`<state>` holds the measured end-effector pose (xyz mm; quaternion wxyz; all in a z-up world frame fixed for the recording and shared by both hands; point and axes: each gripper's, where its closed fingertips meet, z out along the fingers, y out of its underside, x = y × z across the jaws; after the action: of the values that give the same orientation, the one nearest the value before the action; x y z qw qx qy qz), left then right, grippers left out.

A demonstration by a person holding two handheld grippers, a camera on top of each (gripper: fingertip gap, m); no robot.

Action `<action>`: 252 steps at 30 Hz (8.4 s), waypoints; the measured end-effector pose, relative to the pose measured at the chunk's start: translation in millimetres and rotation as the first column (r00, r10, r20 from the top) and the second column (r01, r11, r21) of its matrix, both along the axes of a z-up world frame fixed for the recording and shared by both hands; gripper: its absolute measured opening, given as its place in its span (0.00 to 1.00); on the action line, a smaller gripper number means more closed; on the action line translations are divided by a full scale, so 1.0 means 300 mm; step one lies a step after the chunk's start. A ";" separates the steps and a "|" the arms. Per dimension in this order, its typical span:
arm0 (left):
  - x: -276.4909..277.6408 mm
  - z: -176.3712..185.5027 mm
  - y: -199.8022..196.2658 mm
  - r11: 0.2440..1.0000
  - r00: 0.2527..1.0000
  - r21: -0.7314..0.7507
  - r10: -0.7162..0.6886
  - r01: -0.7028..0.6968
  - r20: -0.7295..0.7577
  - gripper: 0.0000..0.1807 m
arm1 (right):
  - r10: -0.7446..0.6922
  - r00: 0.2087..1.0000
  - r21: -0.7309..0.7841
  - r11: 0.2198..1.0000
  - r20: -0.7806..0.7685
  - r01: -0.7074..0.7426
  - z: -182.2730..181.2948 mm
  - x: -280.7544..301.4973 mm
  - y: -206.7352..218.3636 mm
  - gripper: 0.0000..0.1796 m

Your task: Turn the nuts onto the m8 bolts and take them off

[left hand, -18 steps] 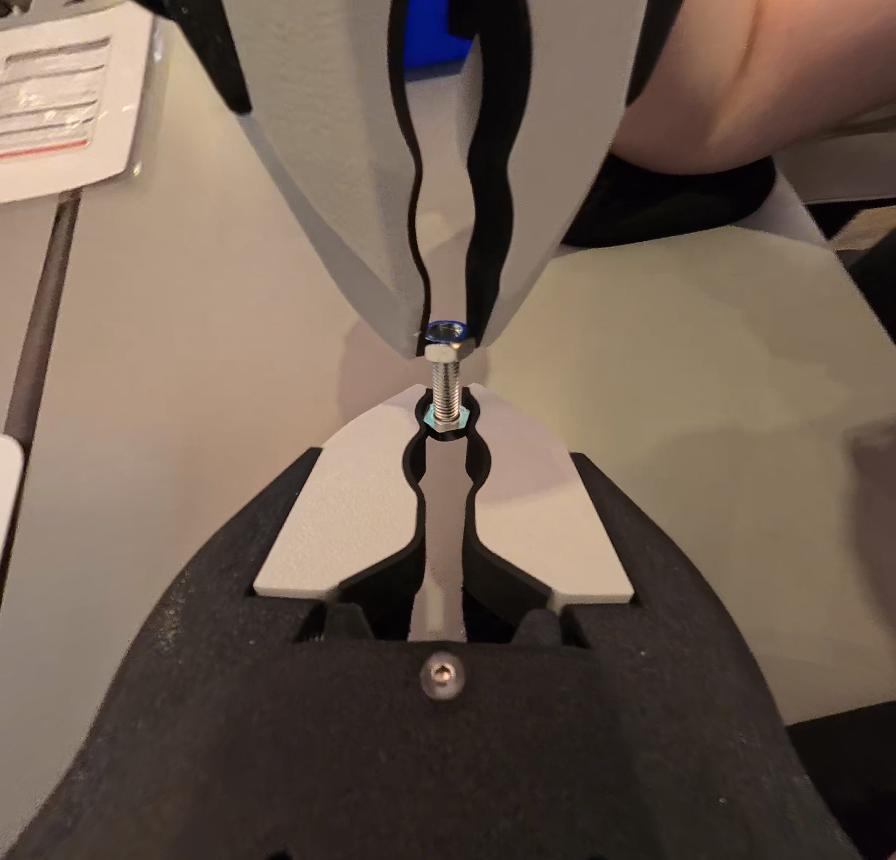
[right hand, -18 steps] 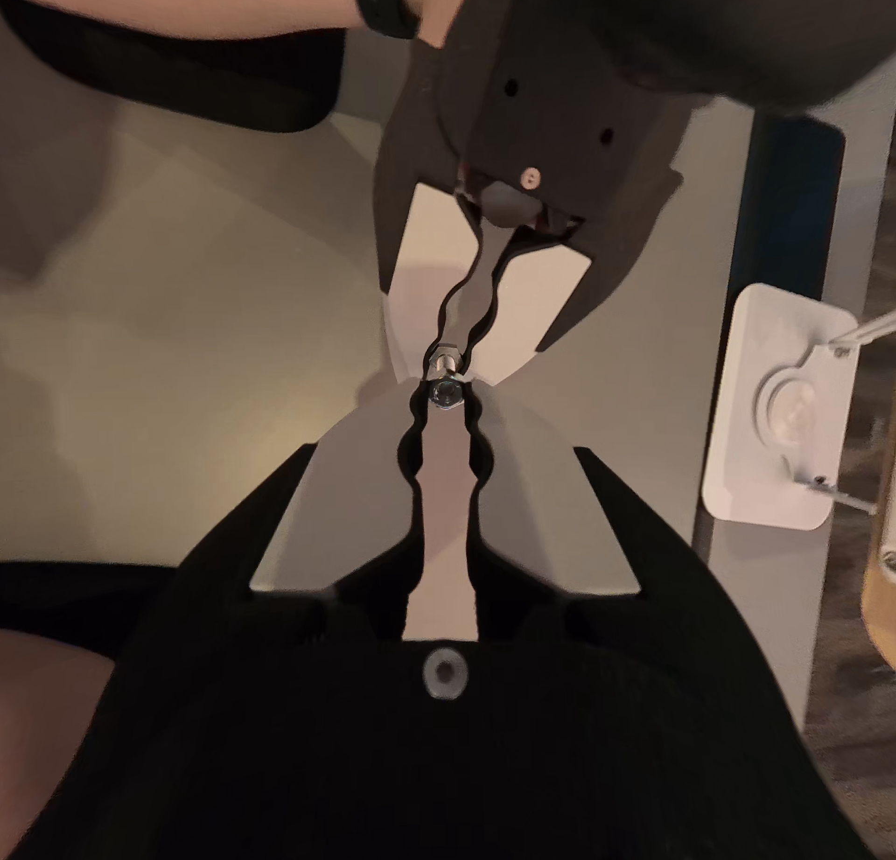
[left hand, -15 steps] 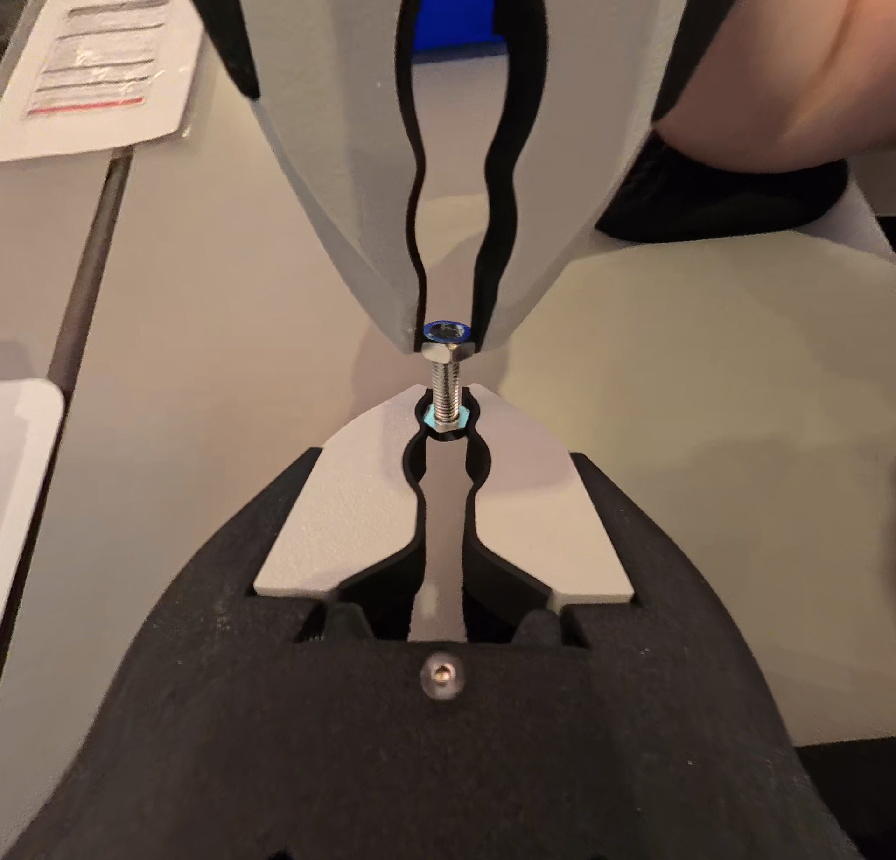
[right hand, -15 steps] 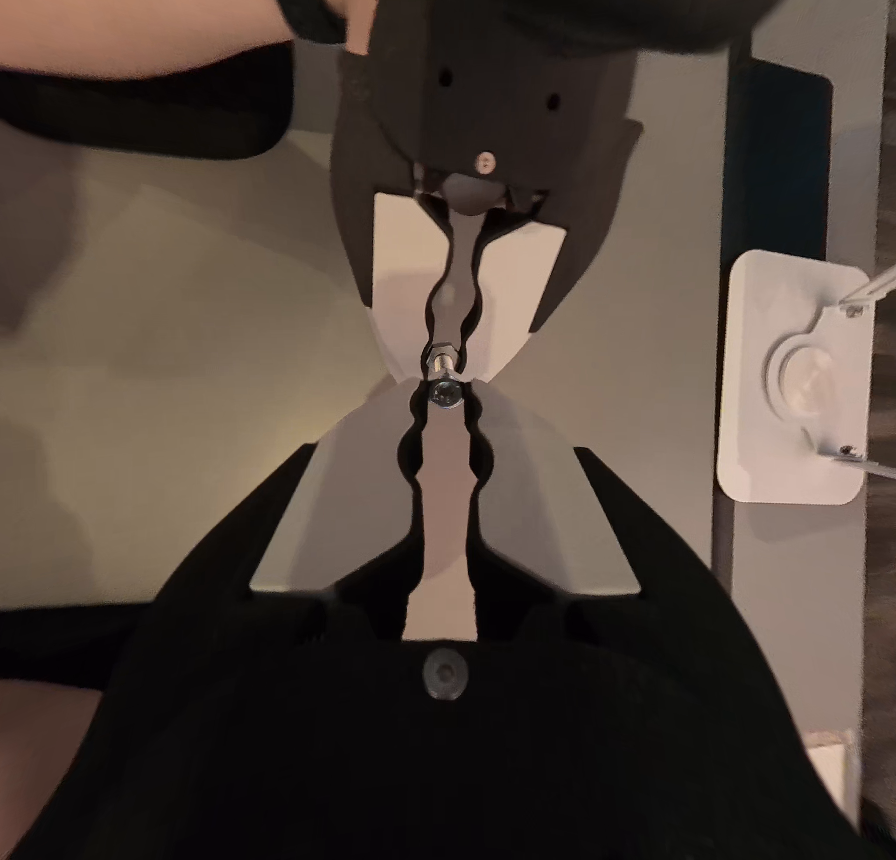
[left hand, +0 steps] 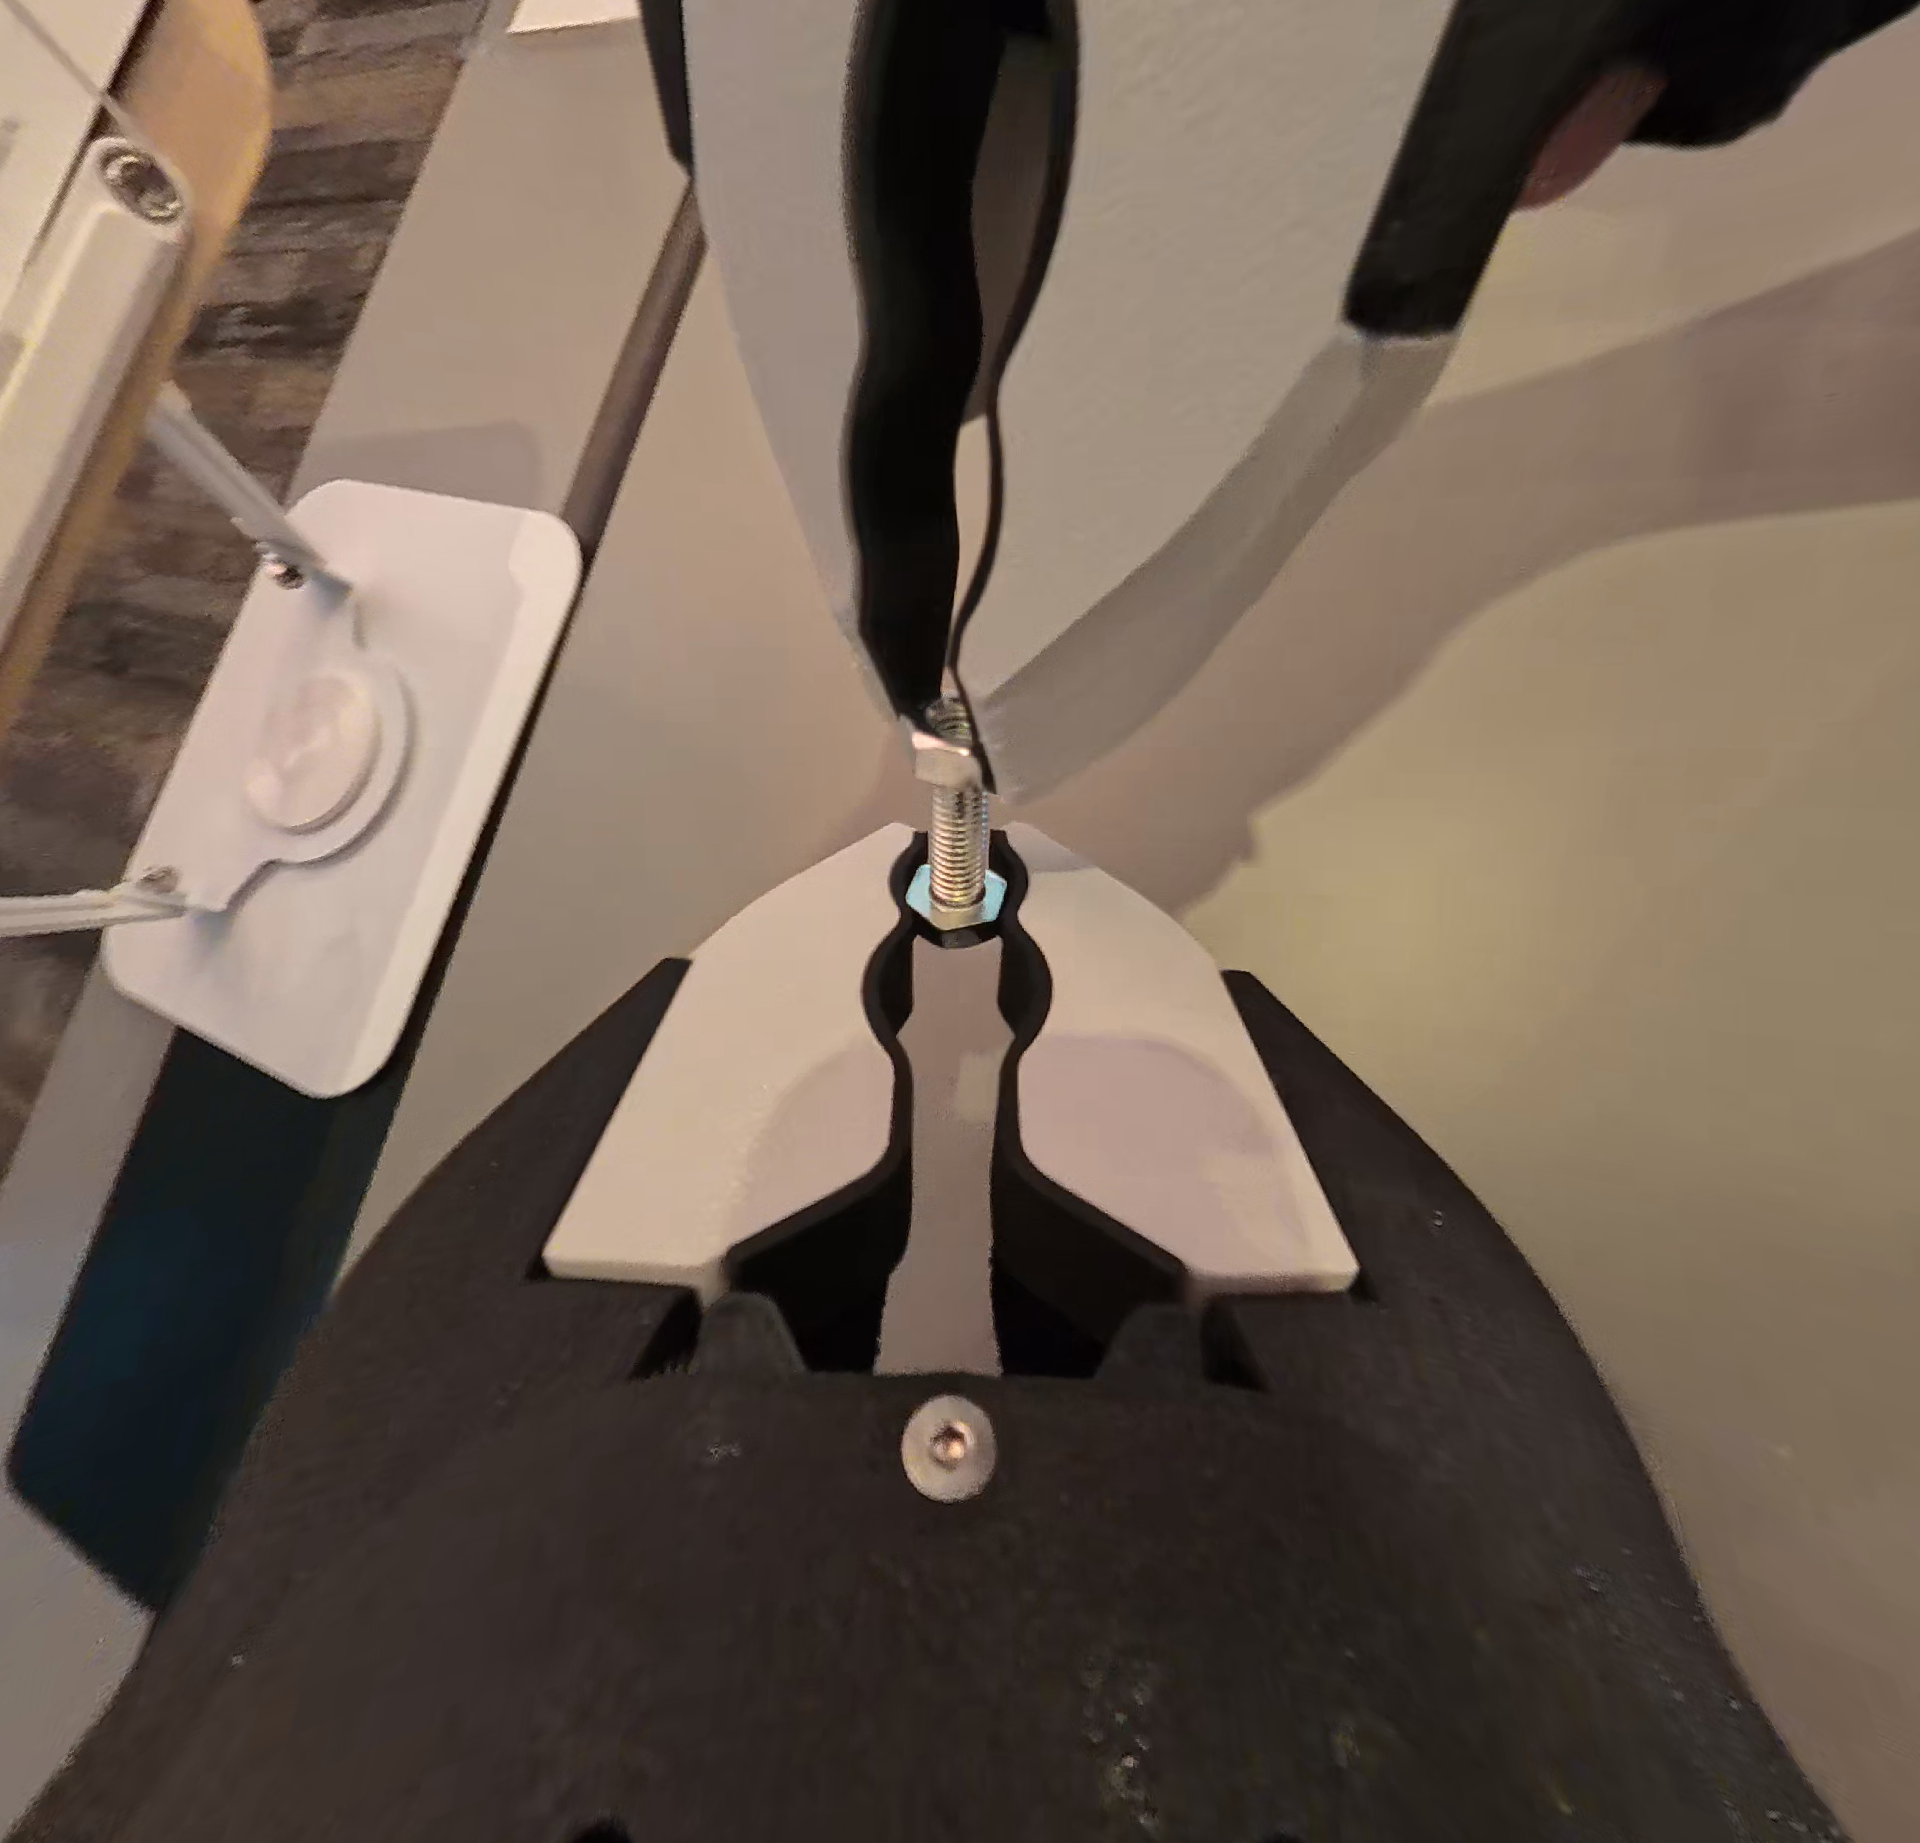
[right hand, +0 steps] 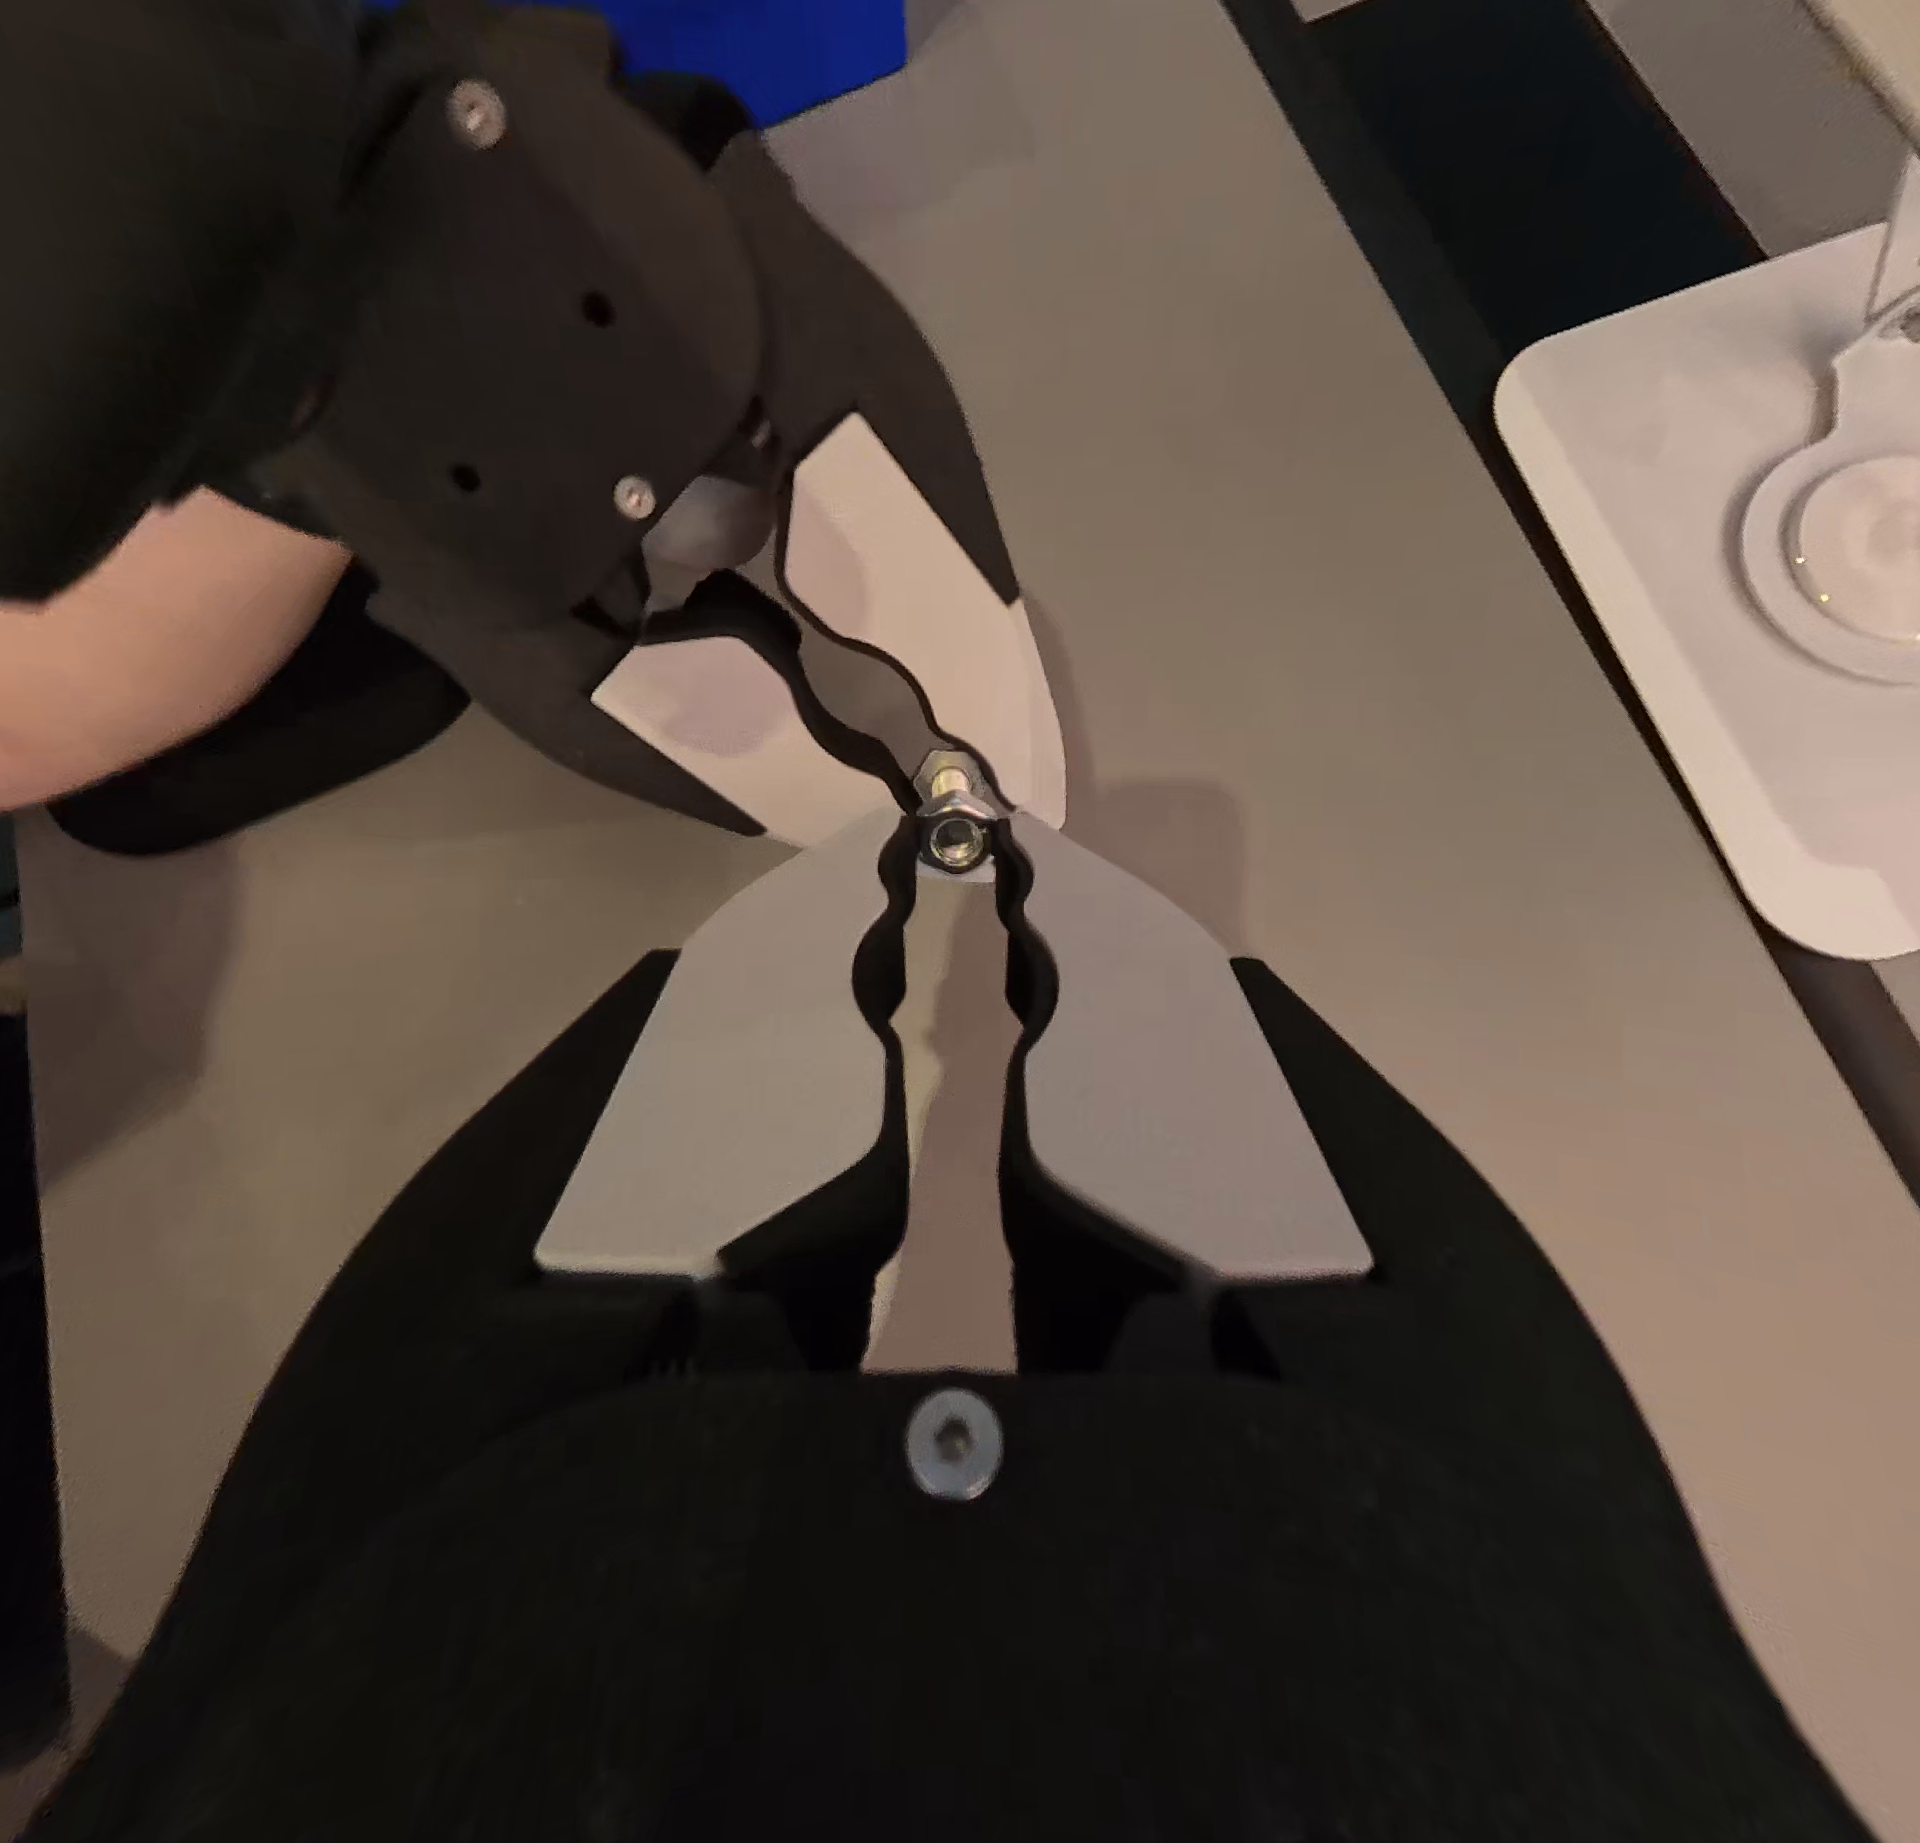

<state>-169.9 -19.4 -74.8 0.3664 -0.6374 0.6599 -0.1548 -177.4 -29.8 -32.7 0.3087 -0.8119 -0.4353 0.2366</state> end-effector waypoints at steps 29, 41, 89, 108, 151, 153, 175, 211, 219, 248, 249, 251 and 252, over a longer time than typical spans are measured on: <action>-0.020 0.041 0.111 0.958 0.973 0.183 0.228 -0.220 -0.023 0.06 | -0.243 0.927 -0.200 0.961 -0.286 0.190 0.039 -0.004 0.082 0.08; -0.010 0.007 0.083 0.972 0.982 0.173 0.175 -0.160 -0.076 0.06 | -0.186 0.968 -0.163 0.974 -0.169 0.158 0.003 0.005 0.056 0.08; -0.030 0.076 -0.257 0.864 0.872 -0.177 -0.427 0.472 0.240 0.06 | 0.364 0.908 0.305 0.858 0.206 -0.413 0.098 -0.063 -0.198 0.10; -0.014 0.131 -0.162 0.939 0.924 -0.134 -0.273 0.316 0.267 0.06 | 0.202 0.978 0.280 0.937 0.048 -0.207 0.148 -0.067 -0.114 0.08; -0.057 0.108 -0.283 0.875 0.896 -0.199 -0.417 0.441 0.153 0.06 | 0.394 0.909 0.290 0.862 0.132 -0.416 0.123 -0.100 -0.225 0.11; -0.056 0.111 -0.283 0.877 0.897 -0.198 -0.414 0.439 0.154 0.06 | 0.398 0.908 0.281 0.863 0.132 -0.419 0.119 -0.101 -0.228 0.08; -0.038 0.142 0.028 0.991 0.986 -0.006 0.137 -0.137 0.092 0.06 | -0.195 0.964 0.110 0.970 -0.181 0.217 0.149 -0.072 0.030 0.08; -0.076 0.417 -0.146 0.966 0.857 -0.142 -0.115 0.214 0.503 0.06 | 0.353 0.897 0.570 0.808 -0.267 -0.148 0.389 -0.146 -0.159 0.23; -0.055 0.396 -0.165 0.967 0.877 -0.127 -0.139 0.220 0.460 0.06 | 0.364 0.899 0.574 0.801 -0.243 -0.169 0.371 -0.166 -0.162 0.24; -0.055 0.394 -0.151 0.969 0.879 -0.143 -0.112 0.199 0.464 0.06 | 0.358 0.916 0.569 0.798 -0.182 -0.199 0.359 -0.152 -0.175 0.27; -0.059 0.396 -0.144 0.970 0.877 -0.148 -0.103 0.194 0.469 0.06 | 0.364 0.915 0.564 0.799 -0.177 -0.209 0.360 -0.147 -0.182 0.23; -0.064 0.399 -0.140 0.968 0.874 -0.157 -0.097 0.193 0.476 0.06 | 0.360 0.914 0.559 0.804 -0.189 -0.201 0.370 -0.139 -0.184 0.21; -0.063 0.399 -0.144 0.967 0.873 -0.158 -0.103 0.200 0.476 0.06 | 0.352 0.914 0.564 0.805 -0.200 -0.186 0.378 -0.137 -0.179 0.21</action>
<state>-188.9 -62.5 44.9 0.4337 -0.5617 0.5819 -0.3971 -218.6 -83.6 80.7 0.5462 -0.5781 -0.5444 0.2665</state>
